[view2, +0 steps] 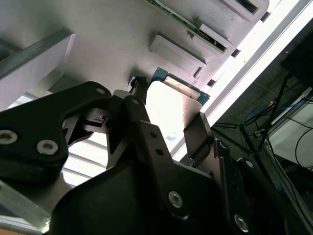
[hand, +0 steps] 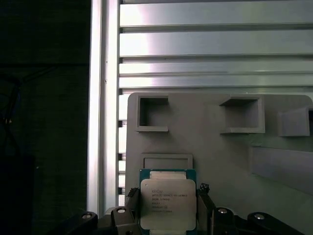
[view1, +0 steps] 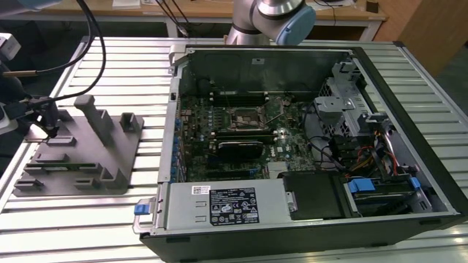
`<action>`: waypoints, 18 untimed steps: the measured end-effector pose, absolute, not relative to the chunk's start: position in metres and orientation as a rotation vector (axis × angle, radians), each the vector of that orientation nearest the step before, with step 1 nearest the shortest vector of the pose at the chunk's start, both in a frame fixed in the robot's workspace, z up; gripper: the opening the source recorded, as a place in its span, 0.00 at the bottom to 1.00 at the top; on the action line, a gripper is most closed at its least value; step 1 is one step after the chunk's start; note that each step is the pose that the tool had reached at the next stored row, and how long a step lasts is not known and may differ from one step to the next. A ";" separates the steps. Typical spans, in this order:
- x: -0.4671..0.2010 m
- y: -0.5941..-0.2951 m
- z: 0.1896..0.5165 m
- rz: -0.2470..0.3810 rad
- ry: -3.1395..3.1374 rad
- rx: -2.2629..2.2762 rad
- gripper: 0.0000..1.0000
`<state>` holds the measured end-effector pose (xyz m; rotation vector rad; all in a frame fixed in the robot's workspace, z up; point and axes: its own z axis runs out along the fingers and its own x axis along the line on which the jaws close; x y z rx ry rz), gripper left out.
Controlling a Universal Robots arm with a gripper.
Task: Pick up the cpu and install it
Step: 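Pick up the cpu and move it towards the insertion slot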
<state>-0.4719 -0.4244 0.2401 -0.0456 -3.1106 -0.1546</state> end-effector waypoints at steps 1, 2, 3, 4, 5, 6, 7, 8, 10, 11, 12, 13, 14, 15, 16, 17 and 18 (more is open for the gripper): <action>-0.472 -0.424 0.240 -0.155 -3.111 -0.046 0.55; -0.472 -0.424 0.240 -0.155 -3.111 -0.046 0.55; -0.472 -0.424 0.241 -0.154 -3.110 -0.046 0.55; -0.472 -0.424 0.241 -0.154 -3.110 -0.046 0.55; -0.472 -0.424 0.242 -0.154 -3.110 -0.046 0.55; -0.472 -0.424 0.243 -0.155 -3.111 -0.046 0.55; -0.472 -0.424 0.245 -0.155 -3.111 -0.046 0.55; -0.472 -0.424 0.246 -0.155 -3.111 -0.046 0.55; -0.472 -0.424 0.250 -0.155 -3.111 -0.046 0.55; -0.472 -0.424 0.251 -0.155 -3.111 -0.046 0.55; -0.472 -0.424 0.253 -0.155 -3.111 -0.046 0.55; -0.472 -0.424 0.255 -0.155 -3.111 -0.046 0.55; -0.472 -0.424 0.256 -0.155 -3.111 -0.046 0.55; -0.472 -0.424 0.258 -0.155 -3.111 -0.046 0.55; -0.472 -0.424 0.260 -0.155 -3.111 -0.046 0.55; -0.472 -0.424 0.262 -0.155 -3.111 -0.046 0.55; -0.472 -0.424 0.263 -0.155 -3.111 -0.046 0.55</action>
